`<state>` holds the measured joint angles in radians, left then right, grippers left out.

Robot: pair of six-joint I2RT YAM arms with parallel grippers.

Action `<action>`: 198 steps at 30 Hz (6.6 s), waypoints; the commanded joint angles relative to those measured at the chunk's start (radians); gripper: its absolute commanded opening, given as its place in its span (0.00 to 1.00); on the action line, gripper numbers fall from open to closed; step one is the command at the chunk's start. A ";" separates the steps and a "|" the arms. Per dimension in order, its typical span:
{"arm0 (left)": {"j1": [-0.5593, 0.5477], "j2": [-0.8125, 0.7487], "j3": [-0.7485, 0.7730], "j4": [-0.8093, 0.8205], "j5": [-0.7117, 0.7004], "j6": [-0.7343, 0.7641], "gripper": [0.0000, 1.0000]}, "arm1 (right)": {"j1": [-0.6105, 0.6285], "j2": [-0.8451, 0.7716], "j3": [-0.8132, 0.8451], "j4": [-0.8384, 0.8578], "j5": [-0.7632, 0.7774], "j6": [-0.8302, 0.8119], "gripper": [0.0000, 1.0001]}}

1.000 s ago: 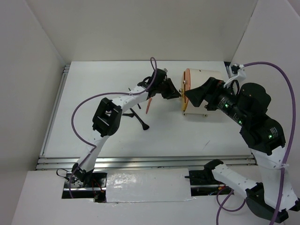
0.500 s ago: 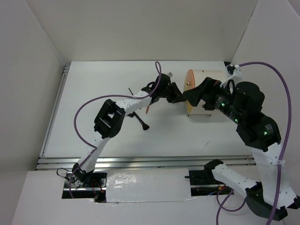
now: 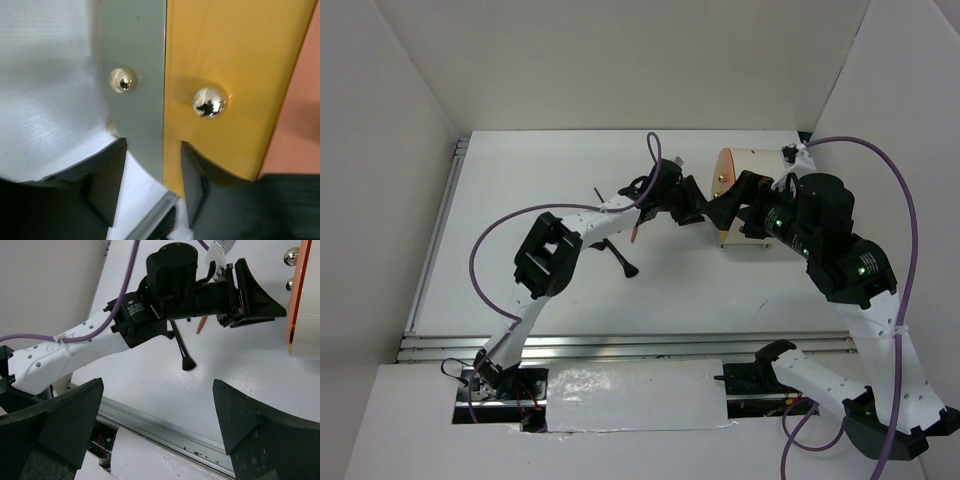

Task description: Organize the makeup

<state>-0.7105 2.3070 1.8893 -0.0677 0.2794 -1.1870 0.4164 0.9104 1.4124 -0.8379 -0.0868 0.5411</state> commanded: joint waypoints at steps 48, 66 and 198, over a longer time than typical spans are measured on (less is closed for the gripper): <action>0.057 0.261 -0.018 0.658 0.139 -0.460 0.55 | 0.005 -0.038 0.000 0.019 0.002 -0.029 0.98; 0.040 0.322 0.039 0.646 0.136 -0.487 0.51 | 0.005 -0.042 -0.006 0.017 0.010 -0.029 0.98; 0.503 -0.477 -0.717 -0.715 -0.425 -0.108 0.00 | 0.050 -0.002 -0.141 0.171 -0.128 0.013 0.96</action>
<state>-0.2153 1.8660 1.2247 -0.7811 -0.0757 -1.3888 0.4587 0.9112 1.2823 -0.7242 -0.2001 0.5606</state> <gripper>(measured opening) 0.258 0.965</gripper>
